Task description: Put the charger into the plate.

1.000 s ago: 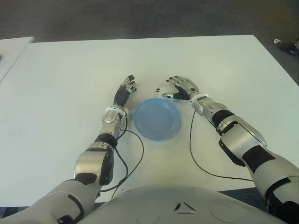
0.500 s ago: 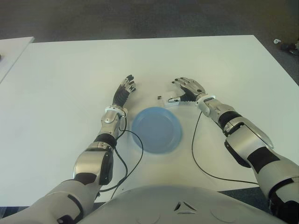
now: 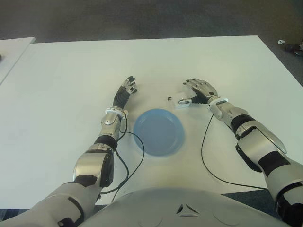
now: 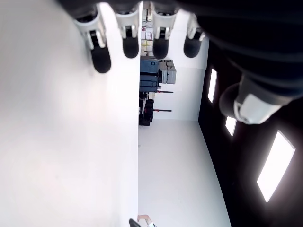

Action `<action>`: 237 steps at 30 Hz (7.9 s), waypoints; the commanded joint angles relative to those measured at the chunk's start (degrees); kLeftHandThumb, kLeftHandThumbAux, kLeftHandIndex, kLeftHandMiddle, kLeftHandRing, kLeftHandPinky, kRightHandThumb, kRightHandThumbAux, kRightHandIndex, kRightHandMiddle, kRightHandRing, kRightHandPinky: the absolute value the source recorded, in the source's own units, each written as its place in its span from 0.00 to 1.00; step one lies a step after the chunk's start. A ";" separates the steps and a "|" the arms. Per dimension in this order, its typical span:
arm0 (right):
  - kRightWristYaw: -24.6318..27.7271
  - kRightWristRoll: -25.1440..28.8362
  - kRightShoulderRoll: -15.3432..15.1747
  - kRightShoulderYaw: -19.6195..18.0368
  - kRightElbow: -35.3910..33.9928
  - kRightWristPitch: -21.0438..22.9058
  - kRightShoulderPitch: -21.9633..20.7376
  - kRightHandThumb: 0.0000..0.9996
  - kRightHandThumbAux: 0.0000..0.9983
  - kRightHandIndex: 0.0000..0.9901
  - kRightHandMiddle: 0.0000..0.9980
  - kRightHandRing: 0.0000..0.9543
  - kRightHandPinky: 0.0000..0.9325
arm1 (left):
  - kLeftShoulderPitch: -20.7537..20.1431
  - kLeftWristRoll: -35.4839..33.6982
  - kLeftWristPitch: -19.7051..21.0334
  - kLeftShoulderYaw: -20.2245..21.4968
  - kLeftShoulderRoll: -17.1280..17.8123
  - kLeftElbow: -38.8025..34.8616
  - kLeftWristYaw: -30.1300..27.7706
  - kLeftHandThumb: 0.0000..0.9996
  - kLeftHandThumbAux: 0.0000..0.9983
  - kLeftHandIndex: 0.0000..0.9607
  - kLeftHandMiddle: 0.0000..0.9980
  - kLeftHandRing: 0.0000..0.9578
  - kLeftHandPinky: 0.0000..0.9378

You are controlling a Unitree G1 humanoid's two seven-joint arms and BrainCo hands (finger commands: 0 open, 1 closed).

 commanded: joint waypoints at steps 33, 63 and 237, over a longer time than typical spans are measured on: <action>-1.91 -1.62 -6.32 0.42 -1.97 -4.87 8.01 0.27 0.16 0.00 0.00 0.00 0.00 | 2.10 0.30 2.09 0.78 0.91 2.35 -2.47 0.00 0.47 0.01 0.01 0.02 0.06; 5.72 4.20 -9.09 -8.76 -16.36 -16.98 9.79 0.27 0.08 0.00 0.00 0.00 0.00 | 2.27 2.08 2.25 -0.98 1.49 2.14 -0.53 0.00 0.47 0.01 0.05 0.05 0.09; 16.31 -6.46 9.53 -17.54 -69.14 48.51 33.36 0.32 0.07 0.00 0.00 0.00 0.00 | 1.18 3.73 4.34 -3.78 -0.33 2.72 0.42 0.00 0.50 0.02 0.14 0.15 0.18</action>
